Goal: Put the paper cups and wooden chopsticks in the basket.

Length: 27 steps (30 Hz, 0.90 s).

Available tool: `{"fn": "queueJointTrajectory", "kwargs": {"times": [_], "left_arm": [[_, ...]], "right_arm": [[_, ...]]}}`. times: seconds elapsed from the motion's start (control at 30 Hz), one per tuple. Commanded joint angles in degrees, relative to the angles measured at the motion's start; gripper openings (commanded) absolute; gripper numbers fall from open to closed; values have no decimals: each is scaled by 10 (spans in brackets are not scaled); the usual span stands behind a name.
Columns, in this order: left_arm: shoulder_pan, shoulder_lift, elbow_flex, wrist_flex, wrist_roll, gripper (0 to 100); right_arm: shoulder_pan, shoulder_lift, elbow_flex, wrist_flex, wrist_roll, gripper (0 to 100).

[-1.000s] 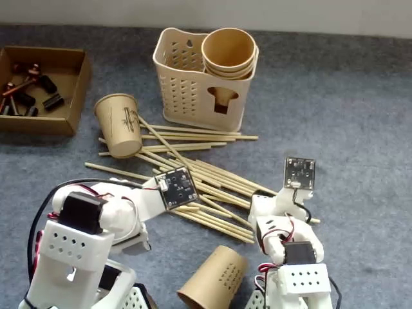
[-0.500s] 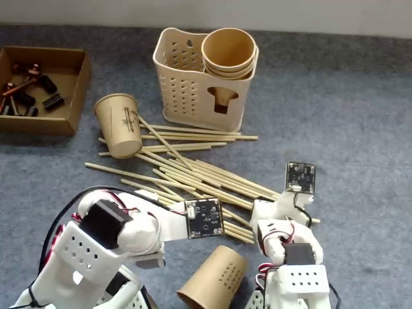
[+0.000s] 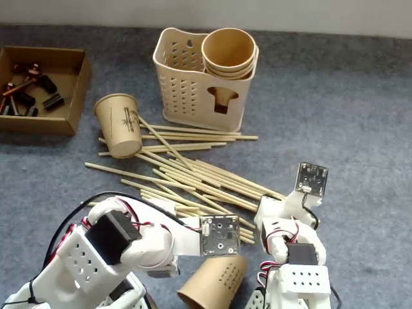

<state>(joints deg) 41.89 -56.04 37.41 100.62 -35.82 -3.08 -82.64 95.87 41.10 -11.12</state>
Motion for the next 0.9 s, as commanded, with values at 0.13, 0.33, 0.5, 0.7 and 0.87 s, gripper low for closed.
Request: {"fn": "queueJointTrajectory", "kwargs": {"times": [0.13,0.33,0.5,0.7,0.87], "left_arm": [[19,3,-23,3,6,277],[76,3,8,4,3,277],[150,3,28,-1,2,277],[190,2,50,-2,3,276],[219,1,57,-12,3,274]], "right_arm": [[6,-6,59,-63,-9,5],[6,-6,66,-64,-6,5],[5,-6,67,-64,-5,5],[5,-6,67,-64,-5,5],[5,-6,66,-64,-5,5]]}}
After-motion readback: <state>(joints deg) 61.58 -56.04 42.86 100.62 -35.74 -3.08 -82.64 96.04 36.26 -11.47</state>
